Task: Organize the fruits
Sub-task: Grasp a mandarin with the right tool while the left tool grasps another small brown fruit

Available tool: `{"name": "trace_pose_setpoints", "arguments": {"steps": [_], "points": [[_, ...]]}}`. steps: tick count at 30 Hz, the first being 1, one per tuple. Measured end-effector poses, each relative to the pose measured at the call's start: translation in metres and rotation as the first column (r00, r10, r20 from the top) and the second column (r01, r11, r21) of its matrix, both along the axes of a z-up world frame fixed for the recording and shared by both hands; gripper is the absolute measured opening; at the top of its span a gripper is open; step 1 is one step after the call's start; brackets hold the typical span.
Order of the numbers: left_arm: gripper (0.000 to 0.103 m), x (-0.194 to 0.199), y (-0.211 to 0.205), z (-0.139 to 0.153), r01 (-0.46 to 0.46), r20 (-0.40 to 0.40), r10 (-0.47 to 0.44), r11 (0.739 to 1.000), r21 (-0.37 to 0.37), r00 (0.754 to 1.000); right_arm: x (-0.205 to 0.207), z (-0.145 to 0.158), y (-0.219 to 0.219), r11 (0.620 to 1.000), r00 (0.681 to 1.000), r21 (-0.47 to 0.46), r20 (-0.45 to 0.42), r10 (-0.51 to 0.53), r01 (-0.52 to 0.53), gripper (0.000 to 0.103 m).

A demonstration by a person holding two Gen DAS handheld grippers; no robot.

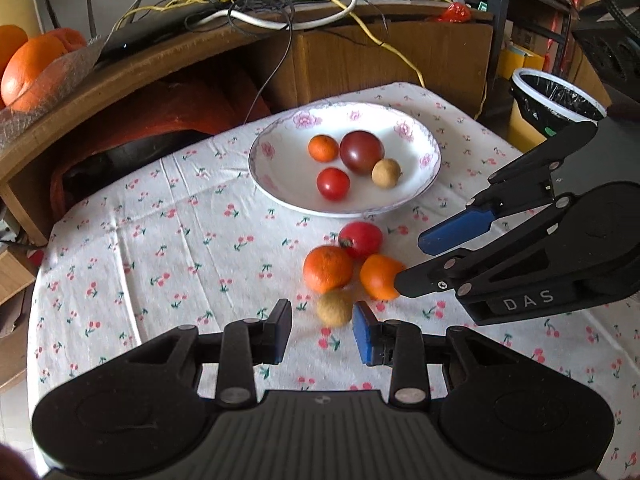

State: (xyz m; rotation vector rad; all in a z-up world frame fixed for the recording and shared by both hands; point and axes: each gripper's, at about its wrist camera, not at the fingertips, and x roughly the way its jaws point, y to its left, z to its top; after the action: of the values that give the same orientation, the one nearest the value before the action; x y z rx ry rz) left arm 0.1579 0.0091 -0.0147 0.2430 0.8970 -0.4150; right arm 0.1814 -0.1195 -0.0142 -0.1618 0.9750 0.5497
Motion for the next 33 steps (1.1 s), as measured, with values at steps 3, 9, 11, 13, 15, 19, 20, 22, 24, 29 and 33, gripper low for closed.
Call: {"name": "trace_pose_setpoints", "arguments": {"steps": [3,9,11,13,15,19,20,22,24,29,33], "points": [[0.042,0.0,0.002,-0.002,-0.002,-0.01,0.002,1.0,0.002,1.0,0.001,-0.003,0.004,1.0,1.0,-0.001,-0.007,0.007,-0.007,0.031],[0.042,-0.002,0.005,-0.005,-0.002,-0.015,0.002,1.0,0.002,1.0,0.009,-0.012,0.01,1.0,0.999,0.011,-0.037,0.003,-0.003,0.031],[0.042,-0.001,0.006,-0.006,-0.004,-0.019,0.004,1.0,-0.001,1.0,0.01,-0.014,0.011,1.0,0.999,0.007,-0.043,0.006,-0.006,0.033],[0.042,0.0,0.006,-0.007,-0.006,-0.022,0.006,1.0,-0.002,1.0,0.011,-0.015,0.012,1.0,0.999,0.001,-0.047,0.0,0.0,0.028],[0.042,0.001,0.005,-0.009,-0.005,-0.025,0.005,1.0,-0.002,1.0,0.014,-0.016,0.012,1.0,0.998,0.0,-0.054,-0.012,0.012,0.026],[0.042,0.004,0.002,-0.012,-0.003,-0.032,0.003,1.0,-0.002,0.999,0.013,-0.015,0.01,1.0,0.998,-0.005,-0.068,-0.014,0.014,0.025],[0.042,0.005,0.001,-0.013,-0.003,-0.035,0.003,1.0,0.0,0.999,0.012,-0.015,0.01,1.0,0.998,-0.009,-0.067,-0.016,0.016,0.025],[0.042,0.008,-0.001,-0.016,-0.006,-0.044,0.006,1.0,-0.005,0.999,0.011,-0.014,0.007,1.0,0.997,-0.015,-0.069,-0.021,0.02,0.025],[0.042,0.011,-0.002,-0.019,-0.012,-0.057,0.011,1.0,-0.016,0.998,0.009,-0.012,0.002,0.999,0.997,-0.014,-0.068,-0.031,0.03,0.025],[0.042,0.017,-0.005,-0.025,-0.035,-0.068,0.033,0.999,-0.025,0.997,0.007,-0.009,-0.008,0.999,0.997,-0.011,-0.072,-0.042,0.041,0.025],[0.041,0.02,-0.008,-0.027,-0.042,-0.067,0.041,0.999,-0.026,0.997,0.006,-0.009,-0.012,0.999,0.996,-0.014,-0.078,-0.049,0.048,0.025]]}}
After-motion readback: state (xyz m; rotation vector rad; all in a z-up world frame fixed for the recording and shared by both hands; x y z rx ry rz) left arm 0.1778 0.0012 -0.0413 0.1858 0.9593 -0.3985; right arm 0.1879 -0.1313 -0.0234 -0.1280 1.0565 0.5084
